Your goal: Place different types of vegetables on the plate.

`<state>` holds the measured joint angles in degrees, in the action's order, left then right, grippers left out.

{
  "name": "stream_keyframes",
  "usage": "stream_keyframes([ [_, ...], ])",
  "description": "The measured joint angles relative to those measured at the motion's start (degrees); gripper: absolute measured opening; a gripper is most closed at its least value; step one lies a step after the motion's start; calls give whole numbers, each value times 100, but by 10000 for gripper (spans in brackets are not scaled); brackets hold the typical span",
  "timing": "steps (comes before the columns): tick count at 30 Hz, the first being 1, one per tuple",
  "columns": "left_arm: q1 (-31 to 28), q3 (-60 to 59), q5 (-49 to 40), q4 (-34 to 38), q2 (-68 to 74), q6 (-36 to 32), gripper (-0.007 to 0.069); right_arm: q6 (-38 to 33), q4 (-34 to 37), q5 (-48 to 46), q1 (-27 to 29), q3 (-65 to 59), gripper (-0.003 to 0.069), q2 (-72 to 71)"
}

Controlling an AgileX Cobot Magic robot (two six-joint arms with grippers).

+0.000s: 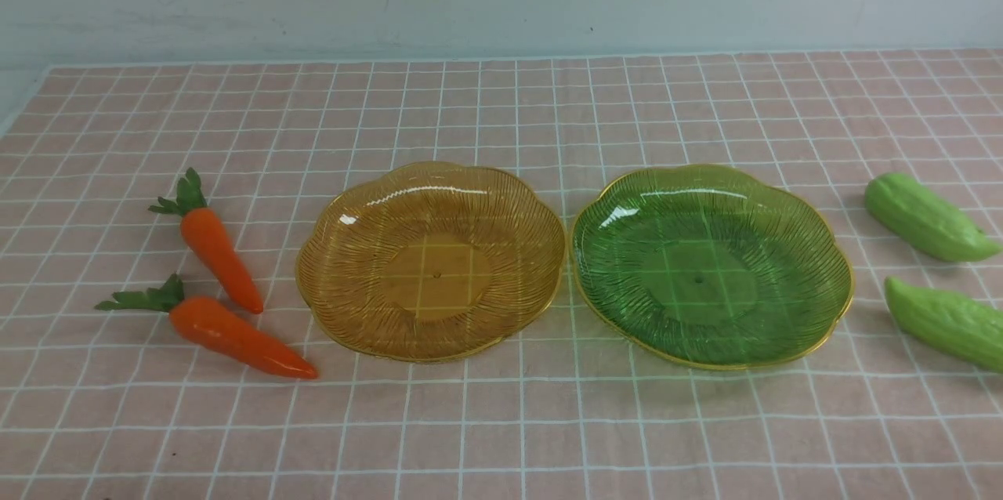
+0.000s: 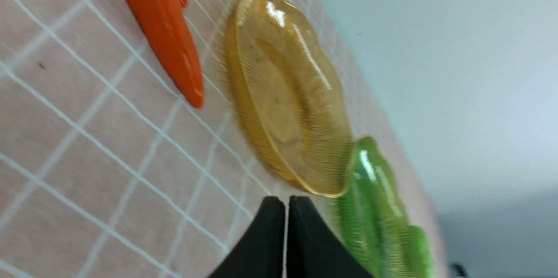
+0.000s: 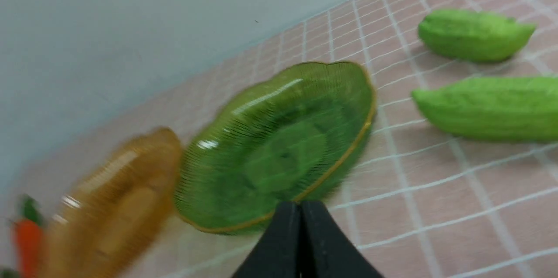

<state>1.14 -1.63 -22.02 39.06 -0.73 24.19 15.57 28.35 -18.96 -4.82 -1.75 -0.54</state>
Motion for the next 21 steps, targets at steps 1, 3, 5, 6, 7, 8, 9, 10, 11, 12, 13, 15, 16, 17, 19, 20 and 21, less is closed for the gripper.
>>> stream_keyframes([
  [1,0,0,13,302,0,56,-3,57,288,19,0,0,-17,0],
  [3,0,0,52,589,0,37,-3,131,825,63,0,0,-17,0],
  [5,0,0,173,792,0,-93,-3,145,1031,180,0,0,-17,0],
  [6,0,0,201,863,0,-122,-3,117,1065,237,0,0,-17,0],
  [7,0,0,233,933,0,-145,-3,74,1078,307,0,0,-17,0],
  [8,0,0,263,1002,0,-198,-3,-8,1092,371,0,0,-17,0],
  [9,0,0,285,1065,0,-244,-3,-90,1092,457,0,0,-17,0],
  [10,0,31,285,1115,0,-278,-3,-193,1093,498,0,21,-17,0],
  [11,0,71,278,1136,0,-300,-3,-347,1093,509,0,66,-17,0],
  [12,0,185,263,1147,8,-364,-3,-479,1093,515,0,166,-17,0],
  [13,0,397,230,1141,63,-465,-3,-726,1086,515,0,362,-17,0],
  [15,0,751,79,1013,322,-642,-3,-1133,1011,515,0,729,-17,47],
  [16,0,985,-66,903,496,-761,-3,-1319,903,468,0,973,-17,139],
  [17,0,1123,-258,799,698,-829,-3,-1469,778,326,0,1283,-16,325],
  [19,0,1518,-825,386,1234,-1002,-3,-1664,365,-250,0,1882,-14,897],
  [20,0,1675,-1115,243,1493,-1066,-3,-1659,111,-664,0,2160,-14,1259],
  [21,0,1824,-1329,50,1691,-1135,-3,-1615,-58,-921,0,2324,-14,1496],
])
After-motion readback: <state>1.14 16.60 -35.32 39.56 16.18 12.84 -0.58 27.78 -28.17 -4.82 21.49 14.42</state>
